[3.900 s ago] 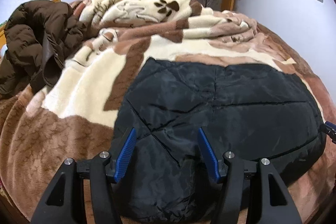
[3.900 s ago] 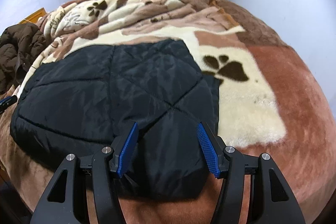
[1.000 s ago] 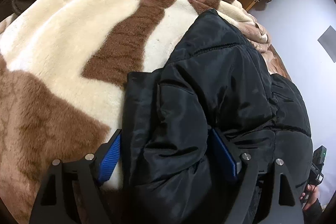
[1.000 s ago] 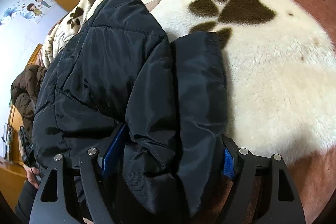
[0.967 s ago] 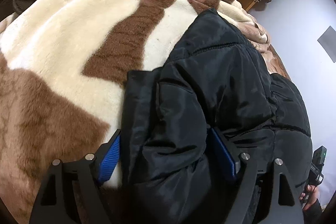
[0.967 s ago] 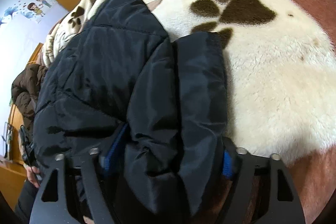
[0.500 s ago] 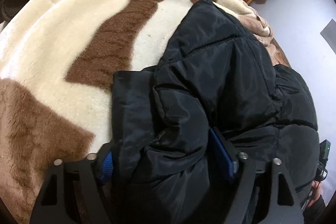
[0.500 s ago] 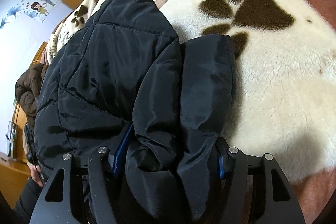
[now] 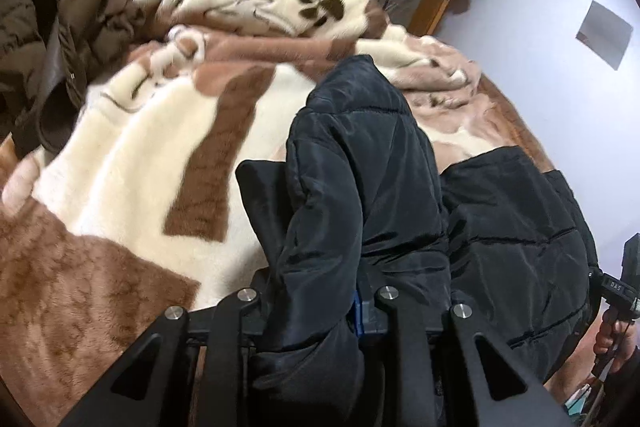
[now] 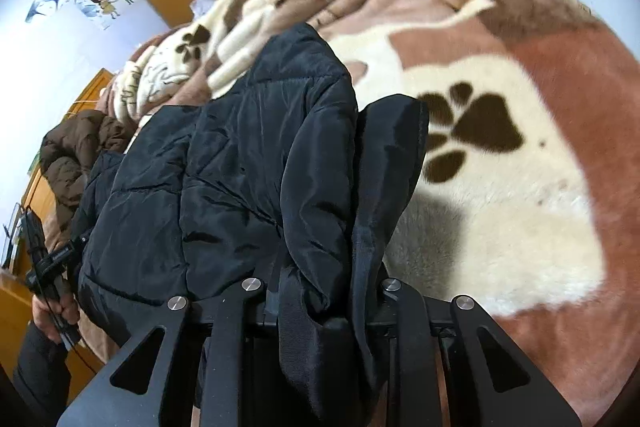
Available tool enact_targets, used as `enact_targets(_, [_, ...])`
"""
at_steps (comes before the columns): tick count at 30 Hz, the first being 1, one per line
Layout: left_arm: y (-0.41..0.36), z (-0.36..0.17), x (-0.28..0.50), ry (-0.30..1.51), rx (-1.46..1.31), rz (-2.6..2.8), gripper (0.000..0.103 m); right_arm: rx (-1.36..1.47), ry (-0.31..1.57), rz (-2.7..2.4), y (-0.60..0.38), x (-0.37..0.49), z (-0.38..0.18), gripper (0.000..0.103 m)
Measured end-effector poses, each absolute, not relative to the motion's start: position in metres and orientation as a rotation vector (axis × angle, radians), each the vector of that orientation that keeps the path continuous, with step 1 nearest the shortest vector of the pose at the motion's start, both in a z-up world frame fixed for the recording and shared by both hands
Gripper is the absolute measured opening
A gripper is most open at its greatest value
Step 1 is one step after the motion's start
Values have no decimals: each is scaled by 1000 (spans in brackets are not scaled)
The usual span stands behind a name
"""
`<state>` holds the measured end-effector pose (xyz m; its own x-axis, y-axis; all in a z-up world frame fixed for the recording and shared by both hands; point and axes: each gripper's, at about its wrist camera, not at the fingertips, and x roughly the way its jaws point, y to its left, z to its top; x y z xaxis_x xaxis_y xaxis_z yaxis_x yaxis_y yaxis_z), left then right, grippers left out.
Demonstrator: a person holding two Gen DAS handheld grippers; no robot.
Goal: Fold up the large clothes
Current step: 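Grasp the folded jacket edge with both tools and lift it over, then lay the folded bundle down with both tools and smooth it flat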
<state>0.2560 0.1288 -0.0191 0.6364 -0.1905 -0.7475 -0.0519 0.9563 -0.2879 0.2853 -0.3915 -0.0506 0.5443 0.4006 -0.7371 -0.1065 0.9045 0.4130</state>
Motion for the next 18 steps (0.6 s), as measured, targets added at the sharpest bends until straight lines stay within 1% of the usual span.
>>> enact_targets(5, [120,16,248,832,-290,-102,25,346,897,312,-400,272,-21,24])
enact_targets(10, [92,43,253,790,-279,-139,25,338,857,290,-423,269,-3,24])
enact_targets(14, [56,48,271,783,-280,-178,25,335,834,244,-458,276,5,24])
enact_targets(18, [16,35,297,802,-287,-218,25,328,834,191,-491,292,3,24])
